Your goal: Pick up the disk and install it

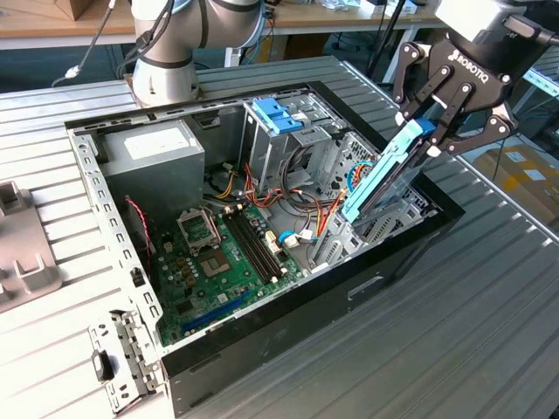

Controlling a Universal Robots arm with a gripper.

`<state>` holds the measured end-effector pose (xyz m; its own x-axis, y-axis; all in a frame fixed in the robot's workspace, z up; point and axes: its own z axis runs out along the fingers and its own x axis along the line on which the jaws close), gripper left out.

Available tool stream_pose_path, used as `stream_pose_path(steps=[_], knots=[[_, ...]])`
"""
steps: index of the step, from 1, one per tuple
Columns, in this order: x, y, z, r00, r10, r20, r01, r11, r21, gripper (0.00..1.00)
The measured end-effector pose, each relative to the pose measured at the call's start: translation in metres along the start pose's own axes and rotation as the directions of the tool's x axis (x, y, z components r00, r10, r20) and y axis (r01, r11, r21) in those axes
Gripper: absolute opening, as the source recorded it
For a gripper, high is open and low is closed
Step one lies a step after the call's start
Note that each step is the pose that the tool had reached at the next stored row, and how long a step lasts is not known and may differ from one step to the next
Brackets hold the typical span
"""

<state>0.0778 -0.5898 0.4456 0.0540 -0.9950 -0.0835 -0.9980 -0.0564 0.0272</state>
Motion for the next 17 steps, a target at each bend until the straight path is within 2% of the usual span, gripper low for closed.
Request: stream_pose_path(steps=[6, 17], knots=[[-0.0026, -0.0003, 0.0037, 0.9993, 0.038, 0.001, -0.038, 0.9993, 0.0032, 0.37], [-0.0018, -0.0005, 0.0122, 0.9985, 0.055, 0.0015, -0.055, 0.9985, 0.0045, 0.37]])
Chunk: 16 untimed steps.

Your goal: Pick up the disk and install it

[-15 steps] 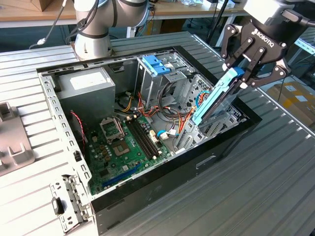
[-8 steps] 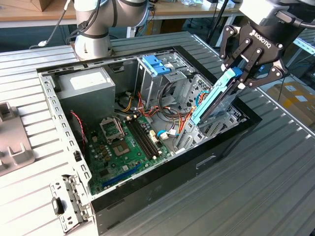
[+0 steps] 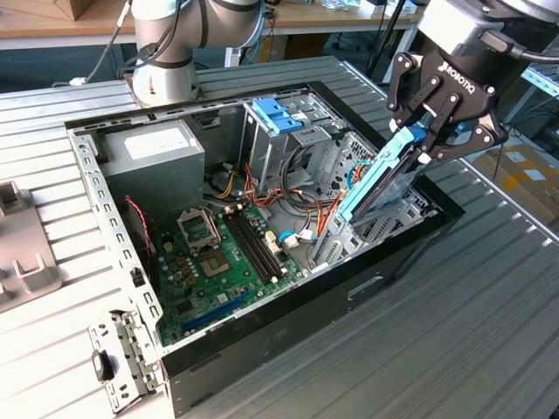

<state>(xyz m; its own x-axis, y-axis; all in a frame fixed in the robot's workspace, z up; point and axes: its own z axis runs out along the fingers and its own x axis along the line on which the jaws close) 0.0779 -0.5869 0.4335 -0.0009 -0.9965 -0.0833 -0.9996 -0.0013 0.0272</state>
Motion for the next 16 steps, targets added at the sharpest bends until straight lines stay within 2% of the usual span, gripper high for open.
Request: stream_pose_path(steps=[16], knots=[[0.0013, -0.0003, 0.0106, 1.0, 0.004, 0.0001, -0.004, 1.0, 0.0003, 0.37]])
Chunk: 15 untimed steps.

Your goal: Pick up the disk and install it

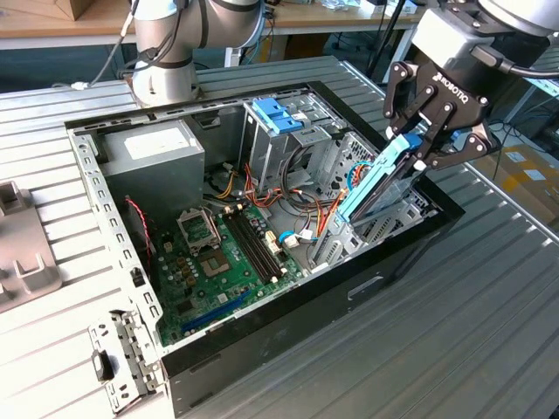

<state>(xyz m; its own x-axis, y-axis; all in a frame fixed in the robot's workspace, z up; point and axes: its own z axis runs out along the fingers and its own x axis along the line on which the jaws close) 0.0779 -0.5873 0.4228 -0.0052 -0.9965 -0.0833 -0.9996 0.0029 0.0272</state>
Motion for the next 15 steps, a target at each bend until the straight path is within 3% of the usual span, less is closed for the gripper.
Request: stream_pose_path(steps=[11, 12, 15], knots=[[0.0001, -0.0001, 0.0011, 1.0, 0.0, -0.0001, 0.0, 1.0, 0.0001, 0.38], [0.0001, -0.0001, 0.0011, 1.0, 0.0, 0.0, 0.0, 1.0, 0.0001, 0.45], [0.0001, -0.0001, 0.0012, 1.0, 0.0, 0.0001, 0.0, 1.0, 0.0001, 0.45]])
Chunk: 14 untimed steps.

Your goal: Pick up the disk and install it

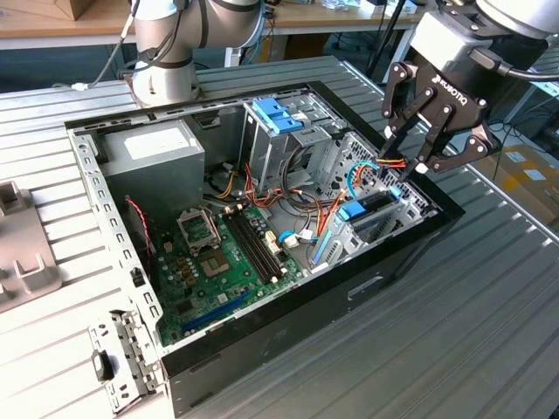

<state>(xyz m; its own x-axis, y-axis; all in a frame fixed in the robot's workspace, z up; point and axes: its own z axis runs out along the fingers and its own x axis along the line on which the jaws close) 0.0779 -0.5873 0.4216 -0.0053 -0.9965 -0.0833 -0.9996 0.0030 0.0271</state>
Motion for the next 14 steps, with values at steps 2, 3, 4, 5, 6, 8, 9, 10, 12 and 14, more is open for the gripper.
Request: stream_pose_path(steps=[2, 3, 4, 5, 6, 8, 9, 10, 12, 14], knots=[[0.0, 0.0, 0.0, 1.0, 0.0, 0.0, 0.0, 1.0, 0.0, 0.45], [0.0, 0.0, 0.0001, 1.0, 0.0, 0.0004, 0.0, 1.0, 0.0, 0.45], [0.0, 0.0, 0.0001, 1.0, 0.0, 0.001, 0.0, 1.0, 0.0, 0.45], [0.0, 0.0, 0.0002, 1.0, 0.0, 0.0013, 0.0, 1.0, 0.0, 0.44], [0.0, 0.0, 0.0002, 1.0, 0.0, 0.0014, 0.0, 1.0, 0.0, 0.36], [0.0001, 0.0, 0.0008, 1.0, 0.0, 0.0015, 0.0, 1.0, 0.0, 0.3], [0.0001, 0.0, 0.0013, 1.0, 0.0, 0.0014, 0.0, 1.0, -0.0001, 0.24], [0.0001, 0.0, 0.0016, 1.0, 0.0, 0.0013, 0.0, 1.0, -0.0001, 0.24], [0.0002, -0.0005, 0.0027, 1.0, 0.0, 0.0015, 0.0, 1.0, -0.0004, 0.12], [0.0004, -0.0023, 0.0042, 1.0, 0.0, 0.0015, 0.0, 1.0, -0.001, 0.11]])
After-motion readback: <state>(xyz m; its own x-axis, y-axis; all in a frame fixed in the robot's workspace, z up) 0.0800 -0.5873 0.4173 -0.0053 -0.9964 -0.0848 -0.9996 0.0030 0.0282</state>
